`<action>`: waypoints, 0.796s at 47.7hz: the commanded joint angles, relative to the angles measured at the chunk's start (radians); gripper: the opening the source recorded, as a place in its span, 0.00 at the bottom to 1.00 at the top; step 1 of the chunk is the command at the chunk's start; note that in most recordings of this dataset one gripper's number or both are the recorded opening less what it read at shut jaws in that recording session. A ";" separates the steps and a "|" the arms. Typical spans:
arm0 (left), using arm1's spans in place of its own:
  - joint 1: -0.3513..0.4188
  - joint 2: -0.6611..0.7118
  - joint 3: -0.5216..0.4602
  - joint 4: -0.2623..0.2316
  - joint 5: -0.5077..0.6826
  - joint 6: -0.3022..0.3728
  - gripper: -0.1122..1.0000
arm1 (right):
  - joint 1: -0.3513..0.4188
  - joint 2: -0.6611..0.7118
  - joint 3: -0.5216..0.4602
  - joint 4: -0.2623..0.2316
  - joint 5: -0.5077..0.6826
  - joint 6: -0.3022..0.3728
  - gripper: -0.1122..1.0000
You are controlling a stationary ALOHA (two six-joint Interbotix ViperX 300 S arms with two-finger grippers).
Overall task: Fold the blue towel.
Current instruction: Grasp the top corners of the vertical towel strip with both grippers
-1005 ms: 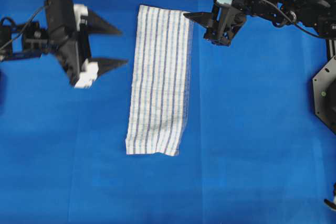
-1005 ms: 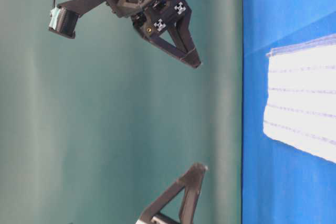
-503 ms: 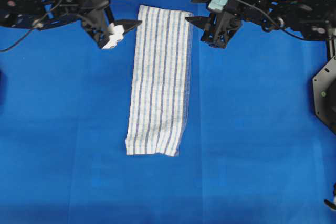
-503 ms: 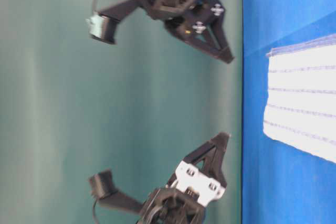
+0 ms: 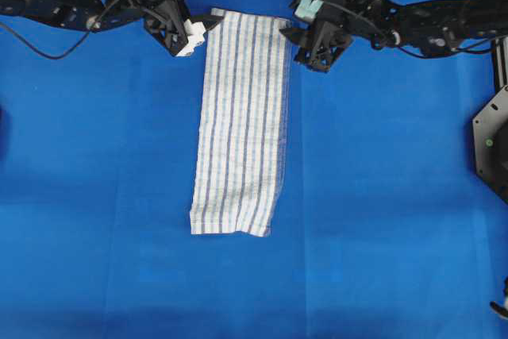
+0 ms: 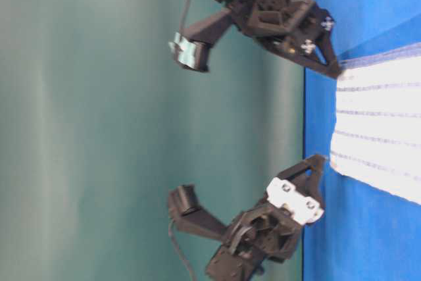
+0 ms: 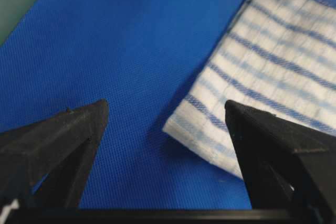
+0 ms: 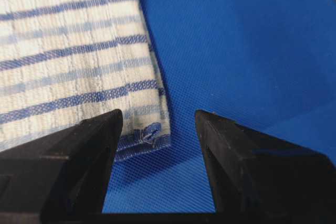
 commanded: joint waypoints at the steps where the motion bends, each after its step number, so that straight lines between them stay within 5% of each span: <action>1: 0.003 0.015 -0.029 0.003 -0.023 0.003 0.90 | -0.002 0.012 -0.032 0.008 -0.011 0.002 0.92; 13: 0.003 0.081 -0.052 0.003 -0.023 0.002 0.86 | 0.000 0.041 -0.037 0.018 -0.012 0.002 0.92; 20: 0.003 0.081 -0.041 0.003 -0.014 0.002 0.65 | 0.006 0.041 -0.038 0.018 -0.008 0.000 0.87; 31: -0.005 0.078 -0.032 0.028 0.008 0.006 0.14 | 0.012 0.041 -0.040 0.015 0.003 -0.006 0.38; 38: -0.014 0.075 -0.031 0.028 0.008 0.014 0.14 | 0.012 0.038 -0.044 0.015 0.014 -0.008 0.35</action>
